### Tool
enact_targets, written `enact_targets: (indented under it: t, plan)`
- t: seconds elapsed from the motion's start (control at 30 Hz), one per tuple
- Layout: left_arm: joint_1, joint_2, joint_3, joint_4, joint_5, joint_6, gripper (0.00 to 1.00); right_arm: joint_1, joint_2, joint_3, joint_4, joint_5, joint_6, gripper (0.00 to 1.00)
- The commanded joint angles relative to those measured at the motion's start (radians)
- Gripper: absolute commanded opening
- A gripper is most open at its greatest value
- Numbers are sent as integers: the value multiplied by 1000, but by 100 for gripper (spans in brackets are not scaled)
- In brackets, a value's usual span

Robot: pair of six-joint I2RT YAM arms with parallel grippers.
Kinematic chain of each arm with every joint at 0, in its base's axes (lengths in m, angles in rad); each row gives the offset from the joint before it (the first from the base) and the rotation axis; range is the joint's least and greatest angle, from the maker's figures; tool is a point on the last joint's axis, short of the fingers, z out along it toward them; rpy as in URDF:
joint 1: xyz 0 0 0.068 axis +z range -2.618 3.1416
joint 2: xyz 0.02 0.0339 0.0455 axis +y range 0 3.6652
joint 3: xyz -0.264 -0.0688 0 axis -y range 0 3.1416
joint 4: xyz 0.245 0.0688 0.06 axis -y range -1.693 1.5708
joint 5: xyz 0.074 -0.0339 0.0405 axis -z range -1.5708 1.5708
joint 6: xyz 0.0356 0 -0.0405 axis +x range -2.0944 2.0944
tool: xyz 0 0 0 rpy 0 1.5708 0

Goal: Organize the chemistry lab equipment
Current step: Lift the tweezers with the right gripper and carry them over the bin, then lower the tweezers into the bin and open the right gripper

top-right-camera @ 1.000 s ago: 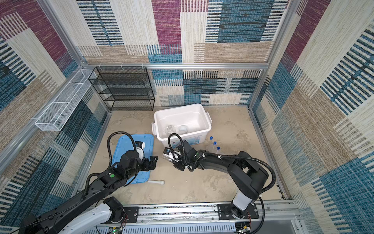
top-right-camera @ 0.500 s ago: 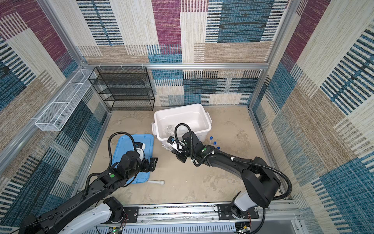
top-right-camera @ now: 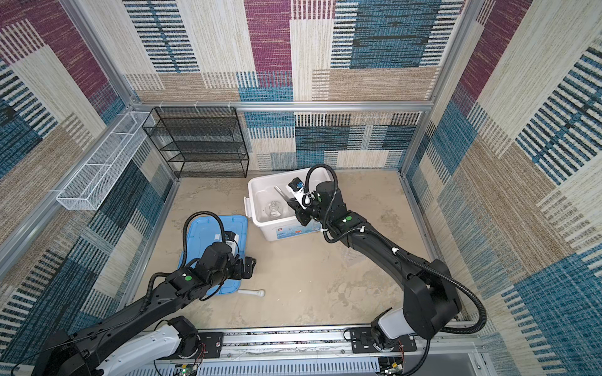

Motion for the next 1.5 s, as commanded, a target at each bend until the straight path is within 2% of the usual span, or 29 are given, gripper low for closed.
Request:
enact_targets:
  t: [0.0, 0.17, 0.33, 0.73, 0.83, 0.93, 1.07, 1.13, 1.47]
  plan:
    - [-4, 0, 6, -10, 9, -20, 100, -40, 40, 58, -2, 65, 46, 18]
    - [-17, 9, 13, -42, -13, -29, 100, -110, 143, 160, -70, 130, 83, 18]
    - [-50, 32, 34, -75, -41, -21, 100, -169, 245, 227, -109, 119, 125, 18]
    - [-72, 37, 39, -84, -59, -20, 100, -176, 378, 315, -198, 97, 90, 18]
    - [-79, 39, 35, -93, -53, -26, 99, -175, 382, 315, -189, 86, 87, 28]
    - [-89, 45, 35, -119, -54, -45, 98, -177, 383, 317, -182, 71, 93, 43]
    - [-116, 39, 34, -150, -54, -63, 97, -176, 376, 311, -172, 56, 106, 58]
    - [-135, 33, 34, -161, -48, -68, 93, -177, 363, 293, -149, 63, 123, 73]
    - [-234, 88, 29, -208, 6, -135, 74, -178, 250, 201, -51, 64, 161, 91]
